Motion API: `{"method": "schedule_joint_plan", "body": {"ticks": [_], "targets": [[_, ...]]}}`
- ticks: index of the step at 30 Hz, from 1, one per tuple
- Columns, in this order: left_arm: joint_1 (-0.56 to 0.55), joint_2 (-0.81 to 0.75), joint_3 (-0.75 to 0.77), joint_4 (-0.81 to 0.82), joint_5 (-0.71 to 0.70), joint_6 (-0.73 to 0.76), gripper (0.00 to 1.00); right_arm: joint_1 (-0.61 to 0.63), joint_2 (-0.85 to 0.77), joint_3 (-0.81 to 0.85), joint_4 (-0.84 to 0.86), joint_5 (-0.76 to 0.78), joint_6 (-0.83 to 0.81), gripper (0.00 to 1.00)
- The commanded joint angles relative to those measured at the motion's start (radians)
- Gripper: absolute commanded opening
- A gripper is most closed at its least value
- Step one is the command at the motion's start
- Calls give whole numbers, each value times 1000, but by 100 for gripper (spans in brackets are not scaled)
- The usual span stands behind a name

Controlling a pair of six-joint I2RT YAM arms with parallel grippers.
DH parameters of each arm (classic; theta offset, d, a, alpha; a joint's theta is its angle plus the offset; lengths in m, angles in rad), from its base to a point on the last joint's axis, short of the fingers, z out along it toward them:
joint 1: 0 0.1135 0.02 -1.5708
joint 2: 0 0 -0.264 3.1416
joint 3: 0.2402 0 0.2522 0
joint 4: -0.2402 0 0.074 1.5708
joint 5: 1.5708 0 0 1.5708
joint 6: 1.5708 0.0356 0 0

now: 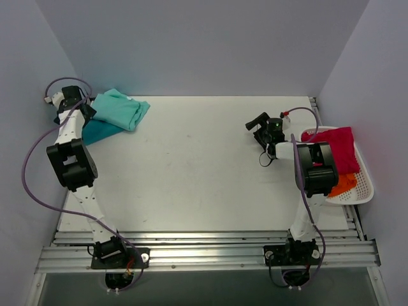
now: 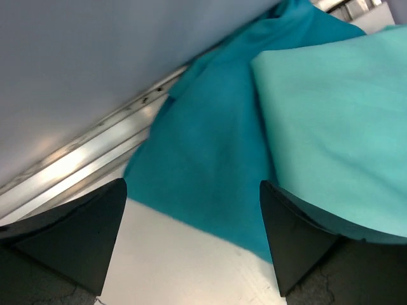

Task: Fold and stack the t-shirts
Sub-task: Put the neatly folded tshirt into the corner of the board with the left arm

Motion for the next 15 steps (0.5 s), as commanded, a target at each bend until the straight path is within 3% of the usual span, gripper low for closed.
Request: {"method": "schedule_joint_plan", "body": {"ticks": [1, 3, 7, 10, 11, 15], "targets": [[15, -238, -164, 238, -198, -51, 94, 5, 8, 9, -53, -21, -15, 97], [36, -236, -186, 298, -105, -10, 94, 6, 9, 9, -50, -24, -15, 97], [15, -160, -52, 149, -95, -19, 94, 5, 15, 13, -46, -38, -14, 97], [-45, -264, -173, 247, -193, 1, 94, 7, 17, 9, -41, -36, -17, 97], [-60, -360, -289, 354, -196, 10, 94, 7, 18, 9, -38, -35, -17, 97], [-149, -593, -531, 563, -26, 74, 94, 23, 23, 19, -29, -41, -32, 96]]}}
